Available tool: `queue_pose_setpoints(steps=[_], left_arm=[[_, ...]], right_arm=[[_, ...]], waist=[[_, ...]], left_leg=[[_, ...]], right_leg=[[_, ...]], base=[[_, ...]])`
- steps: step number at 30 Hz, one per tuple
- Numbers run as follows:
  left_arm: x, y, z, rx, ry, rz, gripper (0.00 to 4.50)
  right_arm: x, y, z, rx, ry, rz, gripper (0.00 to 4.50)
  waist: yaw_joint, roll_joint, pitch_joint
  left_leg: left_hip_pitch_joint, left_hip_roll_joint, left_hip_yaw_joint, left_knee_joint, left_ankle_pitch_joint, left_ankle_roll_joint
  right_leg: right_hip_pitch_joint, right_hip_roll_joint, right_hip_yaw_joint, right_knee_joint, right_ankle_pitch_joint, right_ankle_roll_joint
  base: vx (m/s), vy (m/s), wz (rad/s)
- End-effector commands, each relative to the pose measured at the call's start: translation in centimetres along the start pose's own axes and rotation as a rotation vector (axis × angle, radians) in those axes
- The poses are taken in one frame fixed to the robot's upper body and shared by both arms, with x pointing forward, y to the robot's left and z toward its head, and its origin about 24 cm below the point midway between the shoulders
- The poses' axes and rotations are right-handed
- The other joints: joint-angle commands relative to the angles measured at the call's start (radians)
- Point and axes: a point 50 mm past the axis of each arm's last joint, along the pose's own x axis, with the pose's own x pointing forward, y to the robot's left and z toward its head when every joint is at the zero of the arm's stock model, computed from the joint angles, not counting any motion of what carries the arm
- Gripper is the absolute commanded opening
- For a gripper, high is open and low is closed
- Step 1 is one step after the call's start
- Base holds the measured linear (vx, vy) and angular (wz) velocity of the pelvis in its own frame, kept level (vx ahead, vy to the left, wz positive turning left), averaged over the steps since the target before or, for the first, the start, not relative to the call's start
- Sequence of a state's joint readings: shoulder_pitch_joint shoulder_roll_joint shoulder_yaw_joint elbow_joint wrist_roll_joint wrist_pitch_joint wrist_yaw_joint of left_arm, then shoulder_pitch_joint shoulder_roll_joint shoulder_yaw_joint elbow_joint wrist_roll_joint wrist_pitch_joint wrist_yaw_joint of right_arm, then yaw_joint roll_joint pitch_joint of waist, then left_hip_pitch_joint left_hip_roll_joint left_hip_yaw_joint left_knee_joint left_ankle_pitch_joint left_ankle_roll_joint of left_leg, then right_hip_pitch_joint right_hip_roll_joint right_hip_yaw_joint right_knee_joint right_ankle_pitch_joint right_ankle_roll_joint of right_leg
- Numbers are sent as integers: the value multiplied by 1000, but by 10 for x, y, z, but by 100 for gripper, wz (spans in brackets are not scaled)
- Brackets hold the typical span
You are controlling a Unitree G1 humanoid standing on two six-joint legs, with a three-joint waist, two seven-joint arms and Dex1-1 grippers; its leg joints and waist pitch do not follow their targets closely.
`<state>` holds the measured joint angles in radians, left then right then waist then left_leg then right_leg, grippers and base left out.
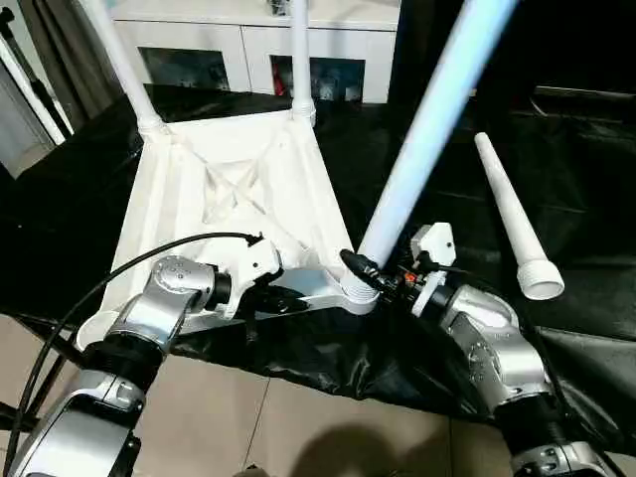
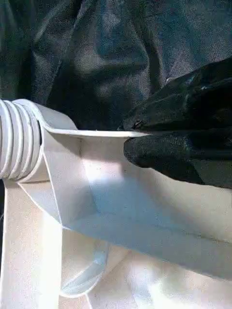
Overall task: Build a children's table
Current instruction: Insert table leg to table base
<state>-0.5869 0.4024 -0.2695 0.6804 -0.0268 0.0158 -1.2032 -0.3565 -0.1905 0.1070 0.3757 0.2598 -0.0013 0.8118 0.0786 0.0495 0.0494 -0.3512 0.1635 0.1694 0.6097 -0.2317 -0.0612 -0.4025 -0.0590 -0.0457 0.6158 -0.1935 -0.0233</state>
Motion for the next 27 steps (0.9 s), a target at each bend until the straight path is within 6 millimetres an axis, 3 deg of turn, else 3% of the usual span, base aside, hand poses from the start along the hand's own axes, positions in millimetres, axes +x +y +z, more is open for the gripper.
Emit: queue_pose_setpoints(steps=[1, 2, 3, 4, 6, 8, 10, 13, 27], left_arm=[[-5, 3, 7, 21, -47, 21, 0], [-5, 2, 7, 24, -45, 20, 0], [-6, 2, 7, 25, -44, 18, 0], [-6, 1, 8, 30, -42, 14, 0], [-7, 1, 8, 35, -40, 9, 0], [-8, 0, 10, 44, -38, -1, 0], [-10, 1, 13, 56, -35, -12, 0], [-11, 1, 15, 62, -34, -19, 0], [-10, 2, 24, 122, -8, -102, 0]], right_arm=[[1, 9, -21, 38, 123, 52, 188], [3, 10, -21, 38, 135, 77, 188], [4, 11, -22, 38, 142, 93, 188], [5, 12, -22, 38, 150, 111, 188], [6, 12, -22, 38, 158, 128, 188], [6, 12, -23, 41, 171, 150, 188], [4, 10, -24, 50, 185, 177, 188], [3, 9, -23, 55, 188, 192, 188], [2, 12, -26, 2, 240, 361, 188]], waist=[[5, -4, -60], [4, -11, -60], [4, -9, -60], [4, -18, -61], [4, -13, -60], [4, -25, -60], [5, -28, -61], [7, -24, -60], [22, -28, -63]], left_leg=[[-4, 65, -21, -78, -91, 65], [-4, 65, -20, -79, -91, 66], [-6, 65, -22, -79, -87, 66], [-6, 65, -22, -79, -74, 72], [-5, 67, -21, -78, -69, 78], [-7, 66, -19, -78, -55, 85], [-6, 66, -18, -77, -52, 89], [-4, 67, -18, -77, -52, 91], [1, 70, -15, -78, -69, 77]], right_leg=[[58, -97, 51, -67, -109, -255], [59, -97, 51, -67, -111, -254], [60, -97, 51, -64, -110, -255], [60, -97, 50, -63, -108, -253], [57, -98, 51, -63, -104, -256], [58, -97, 50, -61, -88, -256], [58, -97, 50, -59, -78, -260], [56, -97, 49, -59, -78, -262], [55, -97, 48, -56, -56, -274]], base=[[0, 0, 0], [0, 0, 0], [0, 0, 0], [0, 0, 0], [0, 0, 0], [0, 0, 0], [0, 0, 0], [0, 0, 0], [0, 0, 0]])
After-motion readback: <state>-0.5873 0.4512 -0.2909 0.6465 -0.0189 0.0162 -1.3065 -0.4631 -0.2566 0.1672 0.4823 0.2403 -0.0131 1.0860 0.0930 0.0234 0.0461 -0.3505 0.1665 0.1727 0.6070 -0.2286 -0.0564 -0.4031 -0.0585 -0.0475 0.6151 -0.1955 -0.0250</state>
